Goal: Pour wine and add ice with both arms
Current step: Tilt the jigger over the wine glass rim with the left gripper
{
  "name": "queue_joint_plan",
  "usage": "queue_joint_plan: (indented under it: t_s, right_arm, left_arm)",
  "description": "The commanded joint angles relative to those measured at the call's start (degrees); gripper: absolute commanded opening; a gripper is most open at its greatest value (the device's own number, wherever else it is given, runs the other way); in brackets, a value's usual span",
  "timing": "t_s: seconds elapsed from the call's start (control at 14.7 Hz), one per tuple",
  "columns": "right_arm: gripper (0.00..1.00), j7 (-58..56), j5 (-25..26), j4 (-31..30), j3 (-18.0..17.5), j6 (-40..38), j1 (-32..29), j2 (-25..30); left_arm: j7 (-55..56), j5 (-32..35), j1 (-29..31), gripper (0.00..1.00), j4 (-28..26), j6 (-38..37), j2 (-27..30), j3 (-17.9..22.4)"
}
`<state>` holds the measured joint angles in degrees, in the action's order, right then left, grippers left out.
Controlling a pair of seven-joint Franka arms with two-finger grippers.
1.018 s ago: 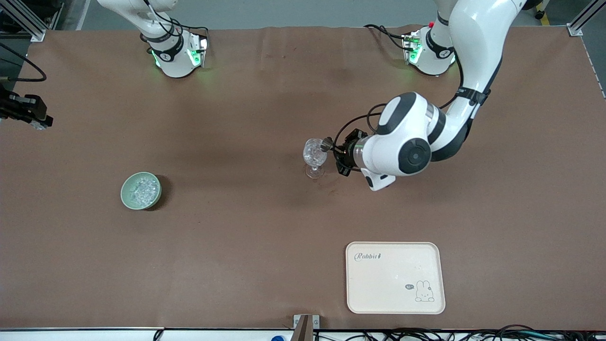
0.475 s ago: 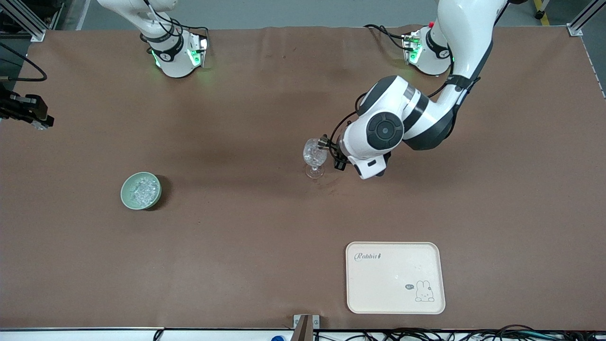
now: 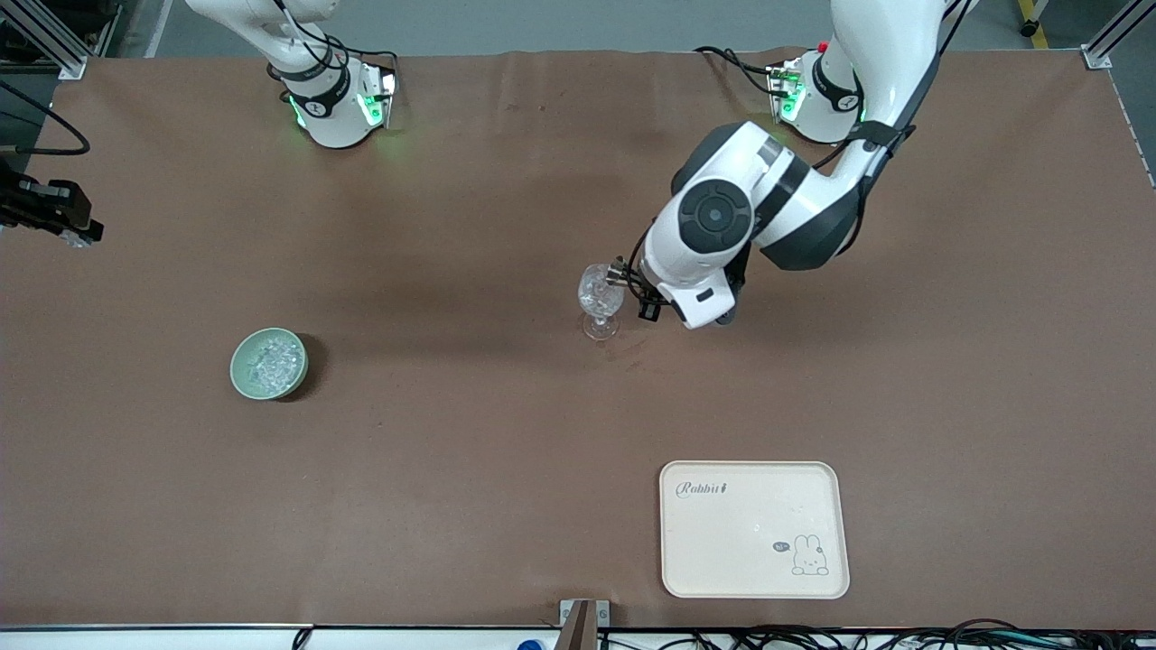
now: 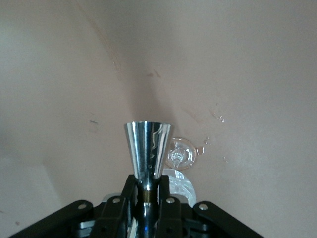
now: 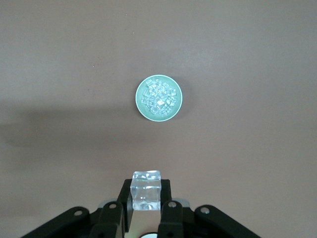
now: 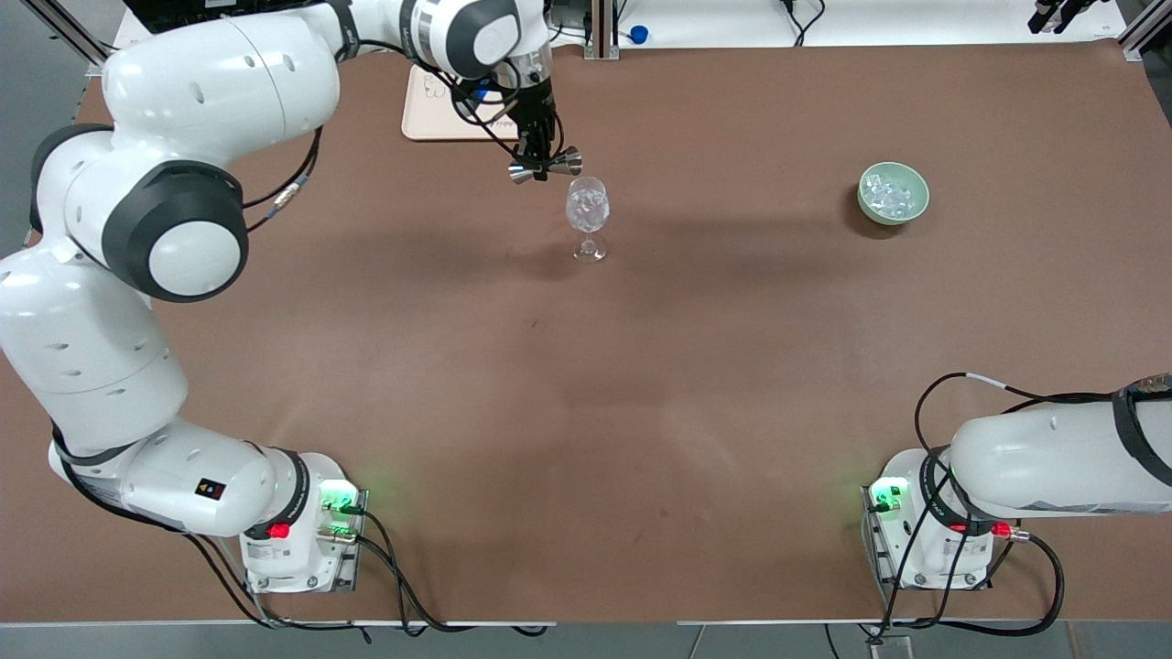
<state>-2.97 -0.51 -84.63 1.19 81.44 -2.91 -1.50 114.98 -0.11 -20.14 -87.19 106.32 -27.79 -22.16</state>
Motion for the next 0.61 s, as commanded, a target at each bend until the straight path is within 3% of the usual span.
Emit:
queue_joint_plan:
  t_s: [0.0, 0.54]
  right_arm:
    - [0.04, -0.2, -0.7, 0.1, -0.4, -0.3, -0.3, 0.3]
    - [0.04, -0.1, -0.8, 0.2, -0.5, -0.4, -0.3, 0.4]
  left_arm:
    - [2.6, 3.6, -1.3, 0.0, -0.2, 0.3, 0.5, 0.2]
    - [6.7, 14.0, -4.8, 0.0, 0.9, -0.1, 0.2, 0.3]
